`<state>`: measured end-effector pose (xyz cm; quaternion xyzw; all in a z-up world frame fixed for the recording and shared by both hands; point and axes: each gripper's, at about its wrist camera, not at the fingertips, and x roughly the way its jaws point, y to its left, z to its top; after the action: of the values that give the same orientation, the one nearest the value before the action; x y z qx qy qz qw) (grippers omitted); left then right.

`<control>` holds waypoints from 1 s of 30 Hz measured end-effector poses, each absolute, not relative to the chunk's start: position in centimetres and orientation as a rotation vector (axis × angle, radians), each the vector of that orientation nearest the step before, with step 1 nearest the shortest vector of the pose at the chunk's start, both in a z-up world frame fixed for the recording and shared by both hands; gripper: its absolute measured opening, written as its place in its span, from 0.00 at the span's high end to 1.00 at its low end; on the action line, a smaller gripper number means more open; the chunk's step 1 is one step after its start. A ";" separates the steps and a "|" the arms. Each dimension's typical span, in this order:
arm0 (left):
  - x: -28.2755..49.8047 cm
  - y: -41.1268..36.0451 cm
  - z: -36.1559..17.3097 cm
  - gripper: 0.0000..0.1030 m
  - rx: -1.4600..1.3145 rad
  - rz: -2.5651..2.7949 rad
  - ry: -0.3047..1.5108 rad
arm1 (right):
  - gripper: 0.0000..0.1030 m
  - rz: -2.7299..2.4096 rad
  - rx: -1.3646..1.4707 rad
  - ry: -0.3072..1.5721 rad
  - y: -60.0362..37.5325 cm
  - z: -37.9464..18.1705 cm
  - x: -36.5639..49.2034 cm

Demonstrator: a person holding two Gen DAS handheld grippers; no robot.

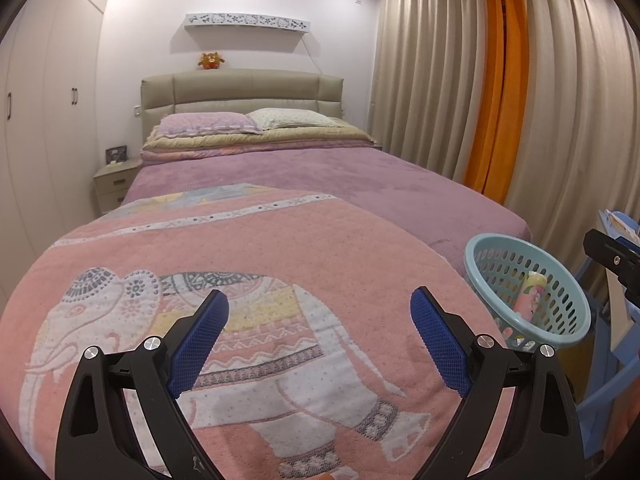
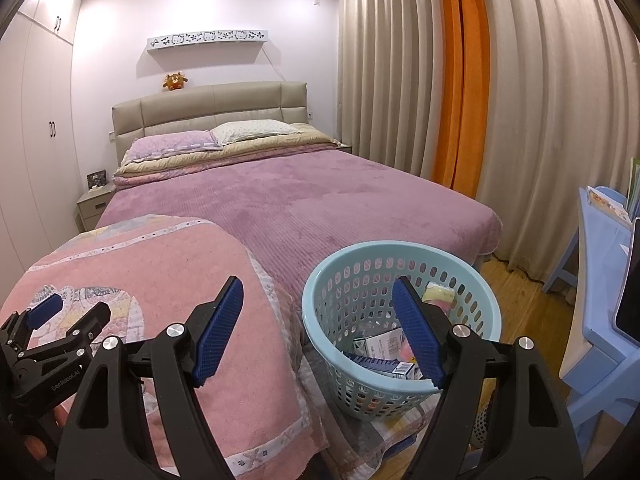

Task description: Collect trash

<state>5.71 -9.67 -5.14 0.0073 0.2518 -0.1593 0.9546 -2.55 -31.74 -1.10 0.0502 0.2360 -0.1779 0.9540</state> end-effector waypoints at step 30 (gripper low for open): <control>2.3 -6.6 0.8 0.10 0.011 -0.269 0.414 | 0.29 -0.278 0.088 0.430 -28.6 1.8 -2.1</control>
<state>2.27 -6.57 0.76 0.0054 0.2047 -0.1334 0.9697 -2.14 -28.59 1.77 0.0434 0.2128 -0.1376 0.9664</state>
